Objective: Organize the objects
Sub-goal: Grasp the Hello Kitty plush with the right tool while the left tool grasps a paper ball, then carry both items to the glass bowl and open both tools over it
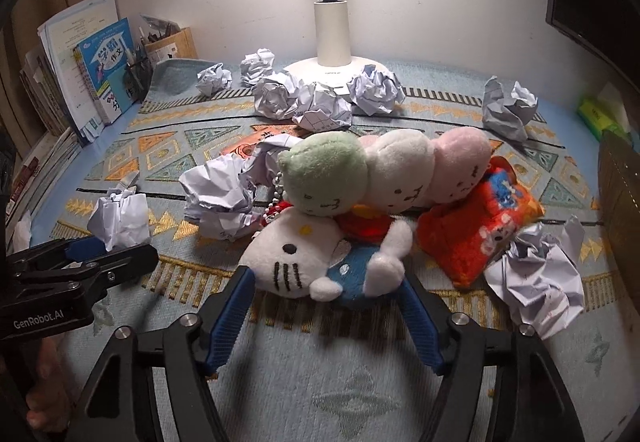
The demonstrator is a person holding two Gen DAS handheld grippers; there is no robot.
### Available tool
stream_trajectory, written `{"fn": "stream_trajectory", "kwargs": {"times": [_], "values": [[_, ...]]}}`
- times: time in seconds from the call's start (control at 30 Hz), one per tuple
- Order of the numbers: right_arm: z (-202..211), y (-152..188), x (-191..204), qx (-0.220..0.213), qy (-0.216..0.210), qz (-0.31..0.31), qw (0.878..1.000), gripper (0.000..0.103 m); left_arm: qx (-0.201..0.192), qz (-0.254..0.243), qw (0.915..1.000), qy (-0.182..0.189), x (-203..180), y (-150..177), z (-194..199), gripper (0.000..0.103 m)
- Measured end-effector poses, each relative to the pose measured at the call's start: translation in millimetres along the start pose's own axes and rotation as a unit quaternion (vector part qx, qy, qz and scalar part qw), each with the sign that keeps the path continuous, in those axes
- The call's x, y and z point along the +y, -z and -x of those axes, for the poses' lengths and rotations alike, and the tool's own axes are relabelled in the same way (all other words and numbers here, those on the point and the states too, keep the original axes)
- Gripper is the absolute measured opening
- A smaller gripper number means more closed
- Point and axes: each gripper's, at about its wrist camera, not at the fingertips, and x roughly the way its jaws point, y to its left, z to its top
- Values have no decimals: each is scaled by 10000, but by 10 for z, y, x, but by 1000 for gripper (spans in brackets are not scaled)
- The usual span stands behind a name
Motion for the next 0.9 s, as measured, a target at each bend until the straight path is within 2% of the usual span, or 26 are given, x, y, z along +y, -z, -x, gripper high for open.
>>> {"fn": "stream_trajectory", "kwargs": {"times": [0.03,0.1,0.13,0.17,0.23,0.27,0.4,0.53,0.73,0.83,0.9], "values": [[-46,-24,-9,60,-42,-24,10000,81,-2,-2,10000,-8,-10,-27,-32,67],[-137,-48,-23,174,-183,-70,9997,80,23,-17,10000,-26,-42,-87,-108,67],[-160,-42,-17,201,-286,-77,9994,65,24,-10,10000,-12,-59,-113,-140,67],[-162,-24,-19,209,-492,-116,9985,60,-6,-14,10000,-38,-71,-133,-160,67],[-85,31,-12,118,-508,-160,9985,57,-62,-13,9998,-205,-82,-154,-169,47],[-29,63,-3,80,-521,-135,9985,57,-62,-21,9998,-181,-76,-149,-160,32],[257,228,-5,82,-833,-224,9962,57,-249,-97,9996,-68,-71,-52,-14,31],[492,344,2,76,-933,-209,9954,57,-433,-335,9985,54,-186,130,211,31],[495,504,60,343,-1196,-93,9922,58,-460,-332,9983,109,-274,410,440,31],[402,588,47,695,-1634,-190,9839,58,-470,-472,9978,-41,-330,472,516,31],[432,637,33,664,-1770,-244,9817,58,-517,-490,9974,-90,-341,486,563,31]]}}
